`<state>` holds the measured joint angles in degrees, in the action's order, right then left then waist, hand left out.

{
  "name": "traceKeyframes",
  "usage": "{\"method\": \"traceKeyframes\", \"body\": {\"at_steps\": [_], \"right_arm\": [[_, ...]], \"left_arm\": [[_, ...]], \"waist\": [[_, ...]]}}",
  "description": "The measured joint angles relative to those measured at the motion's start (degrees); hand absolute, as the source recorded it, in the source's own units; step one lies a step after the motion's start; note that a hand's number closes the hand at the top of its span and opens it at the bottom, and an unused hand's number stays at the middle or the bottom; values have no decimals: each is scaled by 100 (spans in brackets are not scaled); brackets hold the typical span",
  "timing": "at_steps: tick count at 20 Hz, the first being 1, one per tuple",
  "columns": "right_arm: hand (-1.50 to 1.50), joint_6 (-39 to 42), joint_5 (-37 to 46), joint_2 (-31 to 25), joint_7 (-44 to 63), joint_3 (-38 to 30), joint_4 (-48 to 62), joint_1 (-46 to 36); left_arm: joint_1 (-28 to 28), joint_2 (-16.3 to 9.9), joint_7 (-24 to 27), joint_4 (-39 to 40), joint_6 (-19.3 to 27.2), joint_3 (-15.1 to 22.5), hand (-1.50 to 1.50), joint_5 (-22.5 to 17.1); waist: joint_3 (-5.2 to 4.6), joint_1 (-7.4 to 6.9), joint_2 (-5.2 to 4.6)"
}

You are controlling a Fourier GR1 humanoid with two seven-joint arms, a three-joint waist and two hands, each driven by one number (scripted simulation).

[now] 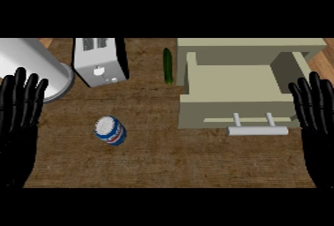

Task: Pick up the can, place it into the drawer and close the drawer

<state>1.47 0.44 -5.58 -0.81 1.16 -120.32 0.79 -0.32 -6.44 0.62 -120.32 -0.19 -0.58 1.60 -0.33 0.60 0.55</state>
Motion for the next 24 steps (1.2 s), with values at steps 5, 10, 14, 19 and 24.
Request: {"method": "traceKeyframes", "body": {"at_steps": [5, 10, 14, 19, 24], "right_arm": [[-150, -23, -74, 64, 72, -133, 23, -93], [-150, -290, -123, 134, 688, -389, 199, 129], [-150, -396, -127, 141, 1090, -477, 137, 283], [-150, -389, -169, 126, 1232, -603, 146, 325], [-150, -350, -264, 114, 1337, -737, 45, 353]], "left_arm": [[194, 67, 13, -103, -207, 45, -150, -200], [658, 179, -877, 21, -5, -101, -150, -381], [857, 177, -1633, -266, 151, -206, -150, -483], [740, 159, -2114, -414, 217, -372, -150, -597], [687, 269, -2247, -425, 244, -232, -150, -449]], "waist": [[24, -48, -36], [31, -69, -59], [34, -71, -52], [34, -63, -52], [34, -58, -51]]}}
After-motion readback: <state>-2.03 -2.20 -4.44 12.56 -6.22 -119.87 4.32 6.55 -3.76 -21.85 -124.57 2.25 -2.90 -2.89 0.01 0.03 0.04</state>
